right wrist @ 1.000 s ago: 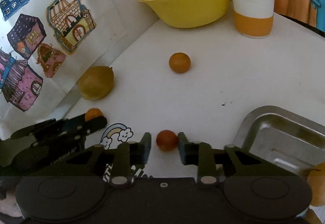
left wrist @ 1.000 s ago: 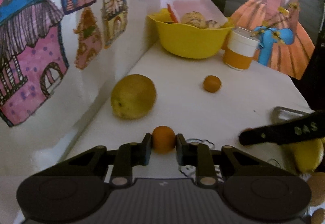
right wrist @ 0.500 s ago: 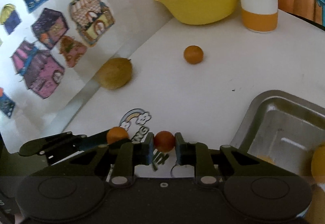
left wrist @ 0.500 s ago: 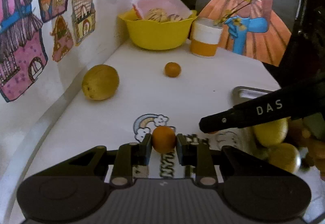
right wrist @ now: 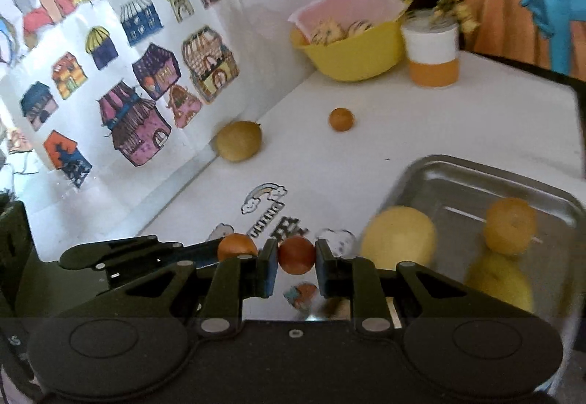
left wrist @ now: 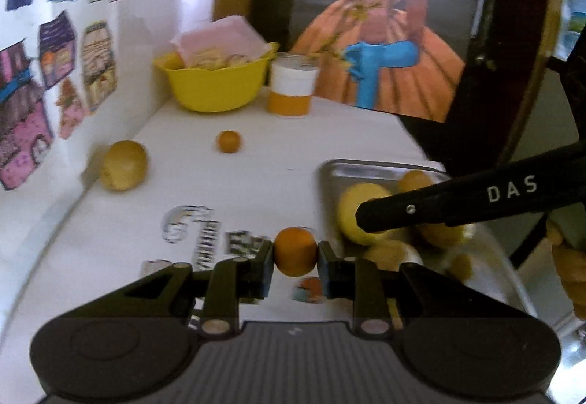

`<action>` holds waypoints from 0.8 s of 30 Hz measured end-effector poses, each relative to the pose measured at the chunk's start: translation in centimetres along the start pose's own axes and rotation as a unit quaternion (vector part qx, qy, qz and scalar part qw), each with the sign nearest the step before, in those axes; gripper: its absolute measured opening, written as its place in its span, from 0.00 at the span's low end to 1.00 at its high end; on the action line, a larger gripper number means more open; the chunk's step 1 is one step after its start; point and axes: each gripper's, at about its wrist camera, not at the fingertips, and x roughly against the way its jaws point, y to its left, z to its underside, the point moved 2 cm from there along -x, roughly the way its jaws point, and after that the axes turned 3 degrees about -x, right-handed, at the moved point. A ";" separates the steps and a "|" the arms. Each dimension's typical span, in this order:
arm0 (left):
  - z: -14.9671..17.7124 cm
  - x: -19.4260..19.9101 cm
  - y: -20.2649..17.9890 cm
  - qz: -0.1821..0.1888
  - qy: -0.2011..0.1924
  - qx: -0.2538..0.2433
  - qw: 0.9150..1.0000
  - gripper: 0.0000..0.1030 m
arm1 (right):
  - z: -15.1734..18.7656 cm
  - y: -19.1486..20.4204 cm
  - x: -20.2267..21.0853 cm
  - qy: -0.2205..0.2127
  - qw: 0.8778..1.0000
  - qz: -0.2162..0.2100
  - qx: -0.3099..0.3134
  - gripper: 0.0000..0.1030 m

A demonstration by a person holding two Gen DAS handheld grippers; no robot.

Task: Organize fruits
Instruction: 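Carry the orange fruit with the left tool while the right tool carries the red fruit to the tray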

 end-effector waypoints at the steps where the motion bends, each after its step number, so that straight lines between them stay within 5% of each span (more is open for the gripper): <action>1: 0.1 0.1 -0.8 0.008 0.000 -0.004 1.000 0.26 | 0.4 -0.4 0.8 -0.003 1.000 0.003 -0.002 0.22; 11: 3.2 0.9 -6.4 0.055 0.017 -0.022 0.998 0.27 | 6.0 -3.7 6.3 -0.013 0.999 0.021 -0.026 0.22; 24: 5.7 0.4 -7.5 0.046 0.036 -0.023 0.998 0.27 | 10.5 -4.7 4.7 -0.033 0.997 0.063 0.025 0.23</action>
